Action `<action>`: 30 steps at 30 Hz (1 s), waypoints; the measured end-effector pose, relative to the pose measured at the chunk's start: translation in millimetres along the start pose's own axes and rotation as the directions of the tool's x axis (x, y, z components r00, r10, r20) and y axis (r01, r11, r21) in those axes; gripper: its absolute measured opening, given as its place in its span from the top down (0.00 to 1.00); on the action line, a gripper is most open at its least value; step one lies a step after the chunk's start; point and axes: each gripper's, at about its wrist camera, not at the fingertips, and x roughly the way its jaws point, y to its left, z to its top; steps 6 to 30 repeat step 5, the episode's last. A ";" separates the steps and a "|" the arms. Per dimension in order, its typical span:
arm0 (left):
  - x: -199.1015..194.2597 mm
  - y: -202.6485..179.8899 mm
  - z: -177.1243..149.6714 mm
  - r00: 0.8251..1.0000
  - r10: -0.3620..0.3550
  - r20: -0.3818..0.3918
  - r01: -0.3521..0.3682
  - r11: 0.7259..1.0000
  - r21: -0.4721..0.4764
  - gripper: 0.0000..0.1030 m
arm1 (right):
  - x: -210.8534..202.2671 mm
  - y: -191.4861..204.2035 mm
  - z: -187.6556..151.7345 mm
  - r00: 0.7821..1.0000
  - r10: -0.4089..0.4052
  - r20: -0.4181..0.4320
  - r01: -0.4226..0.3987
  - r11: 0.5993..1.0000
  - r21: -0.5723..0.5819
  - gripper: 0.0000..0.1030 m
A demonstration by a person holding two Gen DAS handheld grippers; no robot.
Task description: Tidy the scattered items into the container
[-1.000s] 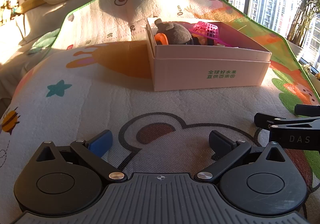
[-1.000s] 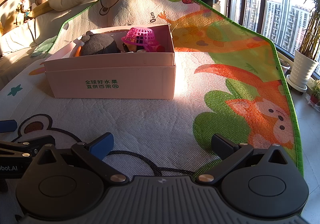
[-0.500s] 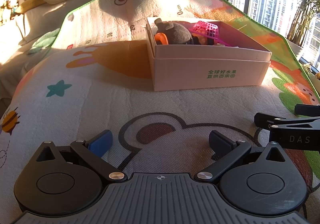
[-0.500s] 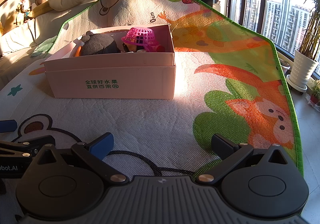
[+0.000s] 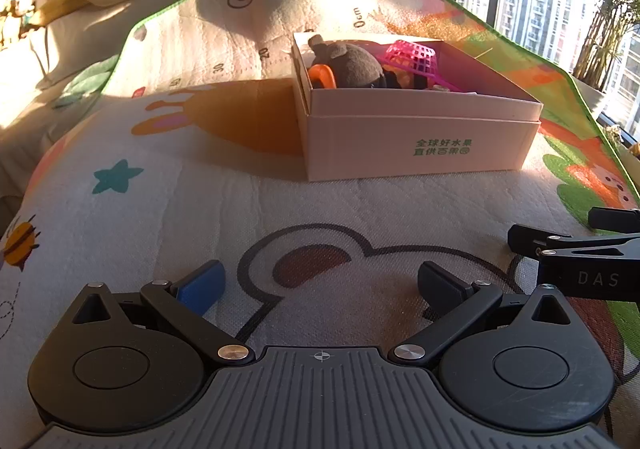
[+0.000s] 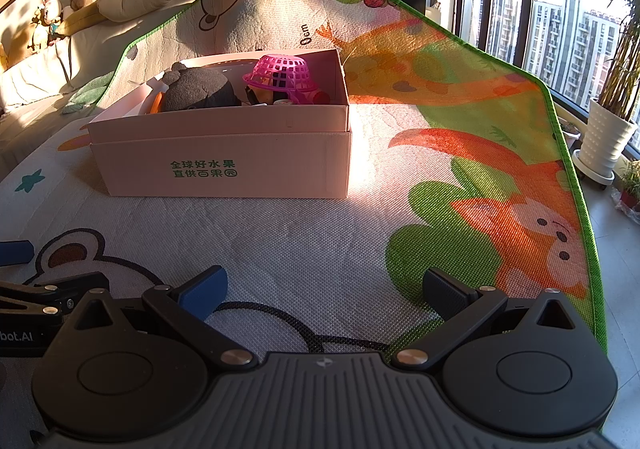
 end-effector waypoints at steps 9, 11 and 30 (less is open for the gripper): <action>-0.6 -0.2 0.1 1.000 -0.005 -0.002 0.005 1.000 0.001 0.00 | 0.1 0.3 0.0 1.000 0.000 0.000 0.000 1.000 0.000 0.00; -0.6 -0.2 0.1 1.000 -0.005 -0.002 0.005 1.000 0.001 0.00 | 0.1 0.3 0.0 1.000 0.000 0.000 0.000 1.000 0.000 0.00; -0.6 -0.2 0.1 1.000 -0.005 -0.002 0.005 1.000 0.001 0.00 | 0.1 0.3 0.0 1.000 0.000 0.000 0.000 1.000 0.000 0.00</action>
